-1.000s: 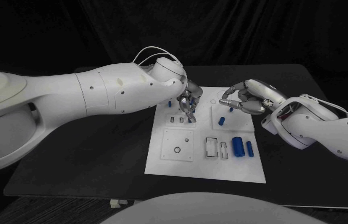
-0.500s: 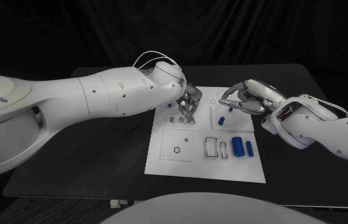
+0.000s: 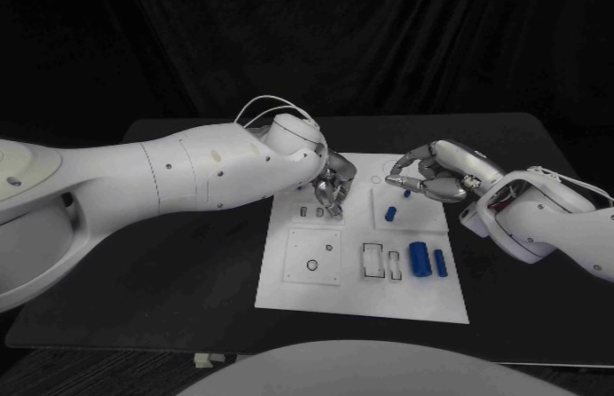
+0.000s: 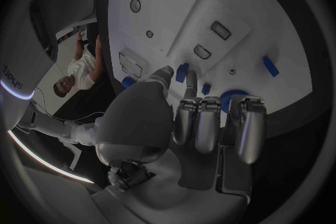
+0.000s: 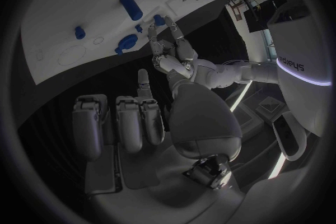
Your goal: Assemble the parts on the task board
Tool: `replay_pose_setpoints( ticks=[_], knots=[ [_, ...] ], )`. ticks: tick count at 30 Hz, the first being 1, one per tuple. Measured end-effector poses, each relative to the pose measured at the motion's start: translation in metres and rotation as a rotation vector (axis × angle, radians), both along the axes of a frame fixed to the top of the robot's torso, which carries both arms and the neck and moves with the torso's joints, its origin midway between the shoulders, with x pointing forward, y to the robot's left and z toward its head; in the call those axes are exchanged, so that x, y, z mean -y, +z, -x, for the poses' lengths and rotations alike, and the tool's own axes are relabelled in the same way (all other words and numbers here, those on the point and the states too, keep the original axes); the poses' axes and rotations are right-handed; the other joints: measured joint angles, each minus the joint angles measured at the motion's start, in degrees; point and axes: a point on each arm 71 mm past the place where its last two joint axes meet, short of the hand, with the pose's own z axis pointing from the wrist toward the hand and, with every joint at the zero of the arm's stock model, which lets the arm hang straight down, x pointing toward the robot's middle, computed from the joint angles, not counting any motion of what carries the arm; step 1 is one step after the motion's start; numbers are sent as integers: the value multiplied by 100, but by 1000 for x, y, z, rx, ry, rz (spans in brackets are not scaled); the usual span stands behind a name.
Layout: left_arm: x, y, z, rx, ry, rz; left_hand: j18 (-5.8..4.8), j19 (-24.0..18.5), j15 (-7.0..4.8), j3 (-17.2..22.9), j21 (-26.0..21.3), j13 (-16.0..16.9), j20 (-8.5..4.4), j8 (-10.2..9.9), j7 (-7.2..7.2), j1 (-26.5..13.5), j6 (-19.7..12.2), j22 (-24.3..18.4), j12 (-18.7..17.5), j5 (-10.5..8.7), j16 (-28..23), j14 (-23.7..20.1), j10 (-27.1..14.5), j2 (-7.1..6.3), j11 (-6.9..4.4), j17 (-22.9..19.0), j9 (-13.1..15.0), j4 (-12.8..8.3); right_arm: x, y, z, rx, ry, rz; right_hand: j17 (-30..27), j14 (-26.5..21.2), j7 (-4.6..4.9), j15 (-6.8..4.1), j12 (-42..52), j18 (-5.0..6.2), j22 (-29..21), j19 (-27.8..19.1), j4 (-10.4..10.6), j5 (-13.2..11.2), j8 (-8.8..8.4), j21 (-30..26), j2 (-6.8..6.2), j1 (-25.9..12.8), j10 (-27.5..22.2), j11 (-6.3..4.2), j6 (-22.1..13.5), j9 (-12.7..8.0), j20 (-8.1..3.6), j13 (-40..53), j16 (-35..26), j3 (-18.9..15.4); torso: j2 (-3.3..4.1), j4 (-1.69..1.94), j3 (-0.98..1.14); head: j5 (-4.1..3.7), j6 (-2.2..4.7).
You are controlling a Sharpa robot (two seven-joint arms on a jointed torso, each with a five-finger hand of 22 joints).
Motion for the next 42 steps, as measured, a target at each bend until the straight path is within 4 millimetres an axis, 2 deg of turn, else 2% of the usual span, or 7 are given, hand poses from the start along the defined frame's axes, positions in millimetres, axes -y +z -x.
replay_pose_setpoints(
  ticks=[7, 12, 19, 24, 29, 33, 42],
  knots=[
    [0, 0, 0, 0, -1, 3, 0, 0, 0, 70, 0, 0, 0, 91, -34, 103, 34, 0, 0, 203, 0, 0, 1, 58, -41, 0, 189, -145, 0, 0, 0, 0, 0, 0, 0, 7, 20, 7, 0, 0, 0, 1, -2, 205, 0, 0, 22, 118, -21, 21, 20, -10, 1, 0, 0, -33, -1, -2, 0, 4, 0],
    [0, 0, 1, 0, -4, 6, 0, 22, -43, 133, 0, 0, -22, 197, -55, 133, 55, 0, 0, 349, 0, 1, -6, 87, -72, 0, 350, -208, 0, 0, 0, -1, 0, 0, 0, 16, 20, 16, 0, 0, -1, 21, 0, 404, -28, 0, 25, 187, 0, 42, 20, -24, 21, 0, 0, -64, -2, -5, 0, 4, 0],
    [0, 0, 1, 0, -4, 9, 0, 20, -67, 199, 0, -1, -64, 382, -96, 164, 53, 0, 0, 377, 0, -16, -18, 118, -102, 0, 685, -273, 0, 0, 0, -1, 1, 0, 0, -4, 40, 36, 0, 0, -1, 11, 0, 691, -46, 0, 38, 263, 0, 42, 40, -41, 31, 0, 0, -96, -3, -5, 1, 10, 0],
    [0, -1, 1, -1, -5, 10, 0, -1, -84, 318, 0, -1, -85, 456, -111, 240, 15, 0, 0, 543, 0, 1, 2, 134, -123, 0, 870, -393, 0, 0, 0, -2, 1, 1, 0, -4, 40, 36, 0, 0, -1, 0, 0, 803, -50, 0, 60, 287, 0, 42, 40, -49, 41, 0, 0, -95, -3, -5, 1, 14, 0],
    [0, -1, 1, -2, -4, 10, 0, 20, -117, 415, 0, -1, -105, 456, -137, 316, 36, 0, 0, 622, 0, -8, 6, 117, -159, 0, 946, -483, 0, 0, 0, -2, 1, 1, 0, -4, 40, 36, 0, 0, -1, 0, 0, 906, -50, 0, 62, 331, 0, 42, 40, -54, 41, 0, 0, -95, -3, -5, 0, 20, 0],
    [0, -1, 1, -2, -5, 12, 0, 0, -125, 715, 0, -1, -126, 435, -138, 407, 37, 0, 0, 528, 0, 0, -10, 102, -176, 0, 952, -563, 0, 0, 0, -2, 2, 1, 0, -4, 40, 36, 0, 0, -2, 0, 0, 980, -78, 0, 62, 331, 0, 42, 40, -61, 41, 0, 0, -95, -2, -4, 0, 27, 0],
    [-4, -1, 3, 11, 5, 22, 0, 20, -145, 933, 0, -2, -146, 408, -112, 464, 56, 5, 0, 570, 0, -21, 10, 71, -196, 0, 952, -469, 0, 0, 0, -2, 1, 1, 0, -4, 40, 35, 0, 0, -2, 0, 0, 1002, -78, 0, 62, 333, 0, 41, 40, -61, 41, 0, 0, -95, -1, -2, -1, 41, 0]
  ],
)
